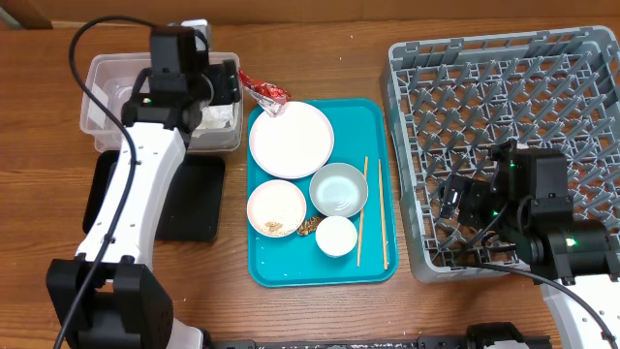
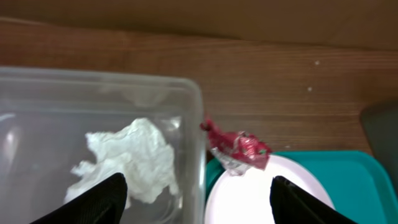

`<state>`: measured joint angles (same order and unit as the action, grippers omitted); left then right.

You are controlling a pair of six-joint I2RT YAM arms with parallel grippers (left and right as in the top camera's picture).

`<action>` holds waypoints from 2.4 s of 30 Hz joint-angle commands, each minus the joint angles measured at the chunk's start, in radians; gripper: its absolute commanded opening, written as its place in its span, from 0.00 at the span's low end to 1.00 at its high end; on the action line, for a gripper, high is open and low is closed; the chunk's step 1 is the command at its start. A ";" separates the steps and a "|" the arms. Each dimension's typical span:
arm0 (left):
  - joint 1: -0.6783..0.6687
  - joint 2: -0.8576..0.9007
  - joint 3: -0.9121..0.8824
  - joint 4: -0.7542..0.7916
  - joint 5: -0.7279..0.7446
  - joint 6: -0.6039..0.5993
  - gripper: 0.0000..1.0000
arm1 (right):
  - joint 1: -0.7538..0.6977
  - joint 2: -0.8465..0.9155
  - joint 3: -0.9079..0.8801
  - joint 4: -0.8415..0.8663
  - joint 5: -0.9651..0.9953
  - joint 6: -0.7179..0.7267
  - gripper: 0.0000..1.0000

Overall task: Sort waste into correct bins and load items into the dishwasher
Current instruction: 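Grasp the red snack wrapper at the plate edge with the left gripper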

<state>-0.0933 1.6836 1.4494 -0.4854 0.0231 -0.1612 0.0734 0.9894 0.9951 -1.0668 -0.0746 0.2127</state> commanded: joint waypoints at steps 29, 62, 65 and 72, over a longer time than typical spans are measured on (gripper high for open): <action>-0.048 0.278 0.012 0.192 0.044 0.001 0.67 | 0.004 -0.005 0.035 0.002 -0.006 0.001 1.00; -0.048 0.281 0.012 0.237 -0.032 0.000 0.44 | 0.004 -0.005 0.035 -0.006 -0.005 0.001 1.00; -0.048 0.282 0.012 0.240 -0.058 0.000 0.50 | 0.004 -0.005 0.035 -0.006 -0.005 0.001 1.00; -0.051 0.293 0.012 0.268 -0.056 0.000 0.52 | 0.004 -0.005 0.035 -0.006 -0.005 0.001 1.00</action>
<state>-0.1364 1.9491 1.4494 -0.2287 -0.0139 -0.1612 0.0734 0.9894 0.9947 -1.0744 -0.0746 0.2131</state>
